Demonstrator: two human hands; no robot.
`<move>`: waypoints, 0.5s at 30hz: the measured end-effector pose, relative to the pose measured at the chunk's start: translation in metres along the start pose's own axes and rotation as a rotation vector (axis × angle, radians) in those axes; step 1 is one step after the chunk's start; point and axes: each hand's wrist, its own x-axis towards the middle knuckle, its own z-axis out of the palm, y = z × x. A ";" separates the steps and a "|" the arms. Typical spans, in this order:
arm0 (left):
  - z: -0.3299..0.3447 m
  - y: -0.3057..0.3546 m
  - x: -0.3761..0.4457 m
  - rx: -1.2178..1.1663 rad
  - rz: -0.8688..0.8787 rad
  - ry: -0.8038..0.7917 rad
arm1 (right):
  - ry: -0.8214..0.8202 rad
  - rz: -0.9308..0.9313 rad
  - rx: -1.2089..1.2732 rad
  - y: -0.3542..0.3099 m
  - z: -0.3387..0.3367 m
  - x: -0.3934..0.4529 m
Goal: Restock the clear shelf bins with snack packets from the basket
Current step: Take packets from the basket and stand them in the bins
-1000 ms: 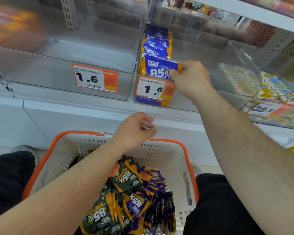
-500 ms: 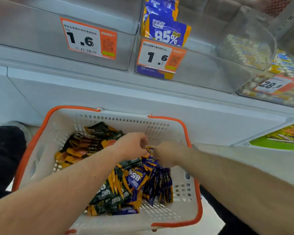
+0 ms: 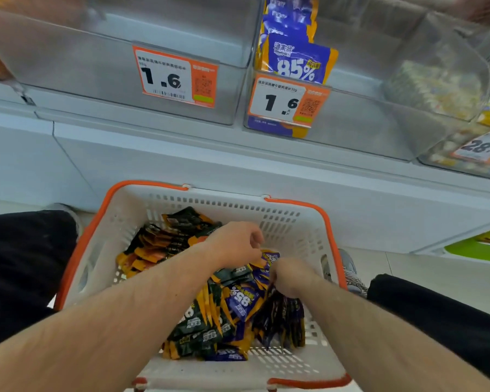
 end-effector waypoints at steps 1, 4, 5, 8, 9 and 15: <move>-0.002 0.001 0.000 -0.015 -0.003 0.009 | 0.004 -0.028 0.009 0.002 -0.013 -0.002; -0.008 0.002 0.001 -0.039 -0.023 0.021 | 0.056 -0.128 0.041 0.007 -0.060 -0.014; -0.011 0.005 0.002 -0.065 -0.030 0.015 | 0.090 -0.158 0.052 0.010 -0.077 -0.022; -0.024 0.010 0.004 -0.293 -0.060 0.007 | 0.198 -0.249 0.041 0.013 -0.124 -0.051; -0.029 0.014 0.002 -0.397 -0.083 0.008 | 0.215 -0.262 0.035 0.014 -0.137 -0.062; -0.042 0.019 -0.003 -0.695 -0.194 -0.196 | 0.366 -0.330 0.338 0.009 -0.180 -0.101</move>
